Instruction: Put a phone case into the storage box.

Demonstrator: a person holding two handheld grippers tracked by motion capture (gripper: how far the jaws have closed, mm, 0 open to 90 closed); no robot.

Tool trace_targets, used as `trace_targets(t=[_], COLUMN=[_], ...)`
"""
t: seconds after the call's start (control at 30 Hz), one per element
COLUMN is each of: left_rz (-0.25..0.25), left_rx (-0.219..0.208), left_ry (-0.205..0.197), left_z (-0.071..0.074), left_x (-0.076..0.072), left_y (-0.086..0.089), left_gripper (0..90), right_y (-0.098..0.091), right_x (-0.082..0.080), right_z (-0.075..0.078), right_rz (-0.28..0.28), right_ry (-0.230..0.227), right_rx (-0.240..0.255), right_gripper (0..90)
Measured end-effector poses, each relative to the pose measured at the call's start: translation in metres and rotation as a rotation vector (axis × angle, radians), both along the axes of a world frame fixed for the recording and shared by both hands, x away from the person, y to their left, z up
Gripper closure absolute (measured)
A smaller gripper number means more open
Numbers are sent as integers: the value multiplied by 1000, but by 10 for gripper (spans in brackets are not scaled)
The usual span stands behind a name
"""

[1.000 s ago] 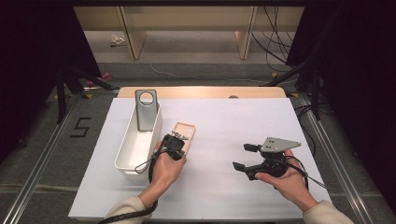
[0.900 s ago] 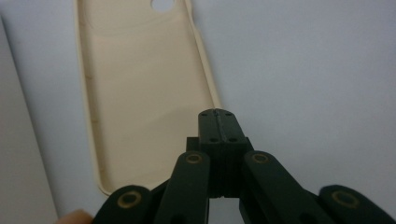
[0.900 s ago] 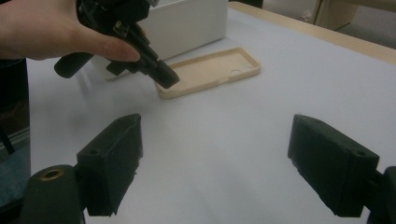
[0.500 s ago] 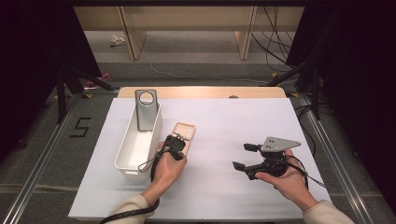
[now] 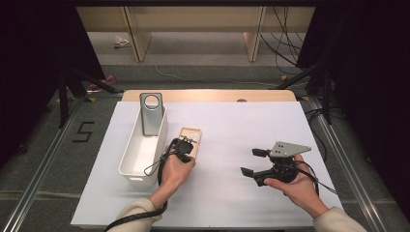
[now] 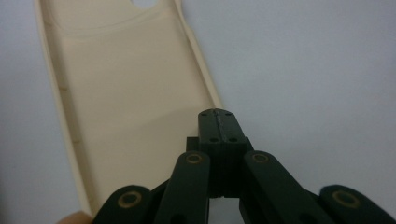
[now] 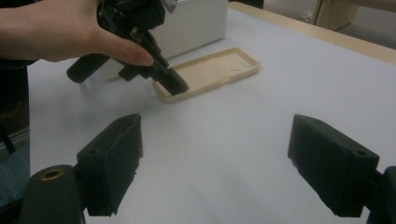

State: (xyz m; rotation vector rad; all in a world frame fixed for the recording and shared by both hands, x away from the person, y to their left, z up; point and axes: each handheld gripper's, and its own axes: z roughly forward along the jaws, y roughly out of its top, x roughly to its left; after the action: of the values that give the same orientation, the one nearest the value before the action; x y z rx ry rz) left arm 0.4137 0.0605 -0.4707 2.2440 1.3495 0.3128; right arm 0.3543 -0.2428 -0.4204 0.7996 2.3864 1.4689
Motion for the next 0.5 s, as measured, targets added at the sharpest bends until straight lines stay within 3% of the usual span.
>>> trace_targets(t=[0.5], left_rz=[-28], left_rx=[-16], left_ry=[-10], left_z=[-1], left_x=[1], left_y=[-9], left_gripper=[896], right_y=[0], right_x=[0], right_z=[0], right_rz=[0], right_ry=[0], right_rx=[2], right_gripper=[188])
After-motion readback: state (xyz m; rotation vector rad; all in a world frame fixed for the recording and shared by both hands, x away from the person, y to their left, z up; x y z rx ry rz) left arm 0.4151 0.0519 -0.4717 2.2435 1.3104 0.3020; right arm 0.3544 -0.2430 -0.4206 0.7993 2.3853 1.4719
